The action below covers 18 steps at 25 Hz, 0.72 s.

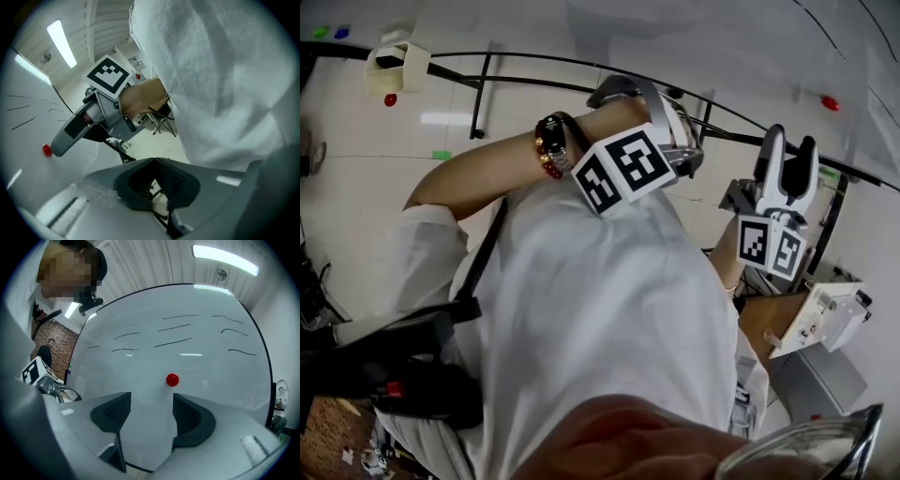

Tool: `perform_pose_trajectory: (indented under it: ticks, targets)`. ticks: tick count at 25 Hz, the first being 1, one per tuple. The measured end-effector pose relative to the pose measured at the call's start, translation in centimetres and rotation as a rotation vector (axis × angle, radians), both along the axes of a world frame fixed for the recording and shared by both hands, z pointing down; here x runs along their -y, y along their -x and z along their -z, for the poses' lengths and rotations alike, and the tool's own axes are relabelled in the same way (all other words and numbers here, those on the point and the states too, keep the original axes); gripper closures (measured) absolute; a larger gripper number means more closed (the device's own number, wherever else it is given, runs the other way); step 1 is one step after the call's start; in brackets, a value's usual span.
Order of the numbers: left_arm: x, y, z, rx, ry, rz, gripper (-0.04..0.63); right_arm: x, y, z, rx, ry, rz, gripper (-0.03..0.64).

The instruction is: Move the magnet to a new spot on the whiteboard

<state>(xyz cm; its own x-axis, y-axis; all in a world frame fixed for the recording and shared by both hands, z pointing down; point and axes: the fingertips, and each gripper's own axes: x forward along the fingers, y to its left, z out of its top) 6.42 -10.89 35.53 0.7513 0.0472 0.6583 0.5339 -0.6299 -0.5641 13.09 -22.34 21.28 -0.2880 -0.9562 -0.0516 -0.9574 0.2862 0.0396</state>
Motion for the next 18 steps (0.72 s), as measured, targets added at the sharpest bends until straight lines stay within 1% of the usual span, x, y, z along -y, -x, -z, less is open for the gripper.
perform_pose_trajectory:
  ticks: [3,6,10,18]
  targets:
    - [-2.0,-1.1,-0.2,0.000,-0.006,0.014,0.589,-2.2,-0.5,-0.4,-0.002,0.009,0.026,0.342]
    - [-4.9,-2.3,-1.1,0.015,-0.006,0.023,0.589,-5.2,-2.0,-1.2,-0.005,0.017,0.032,0.342]
    - [-6.7,-3.6,-1.9,0.035,-0.023,0.051,0.589,-7.6,-3.6,-2.0,0.009,0.026,0.047,0.342]
    - [-11.3,-6.2,-2.2,0.049,-0.050,0.091,0.589,-12.7,-5.6,-2.8,0.027,0.023,0.103,0.342]
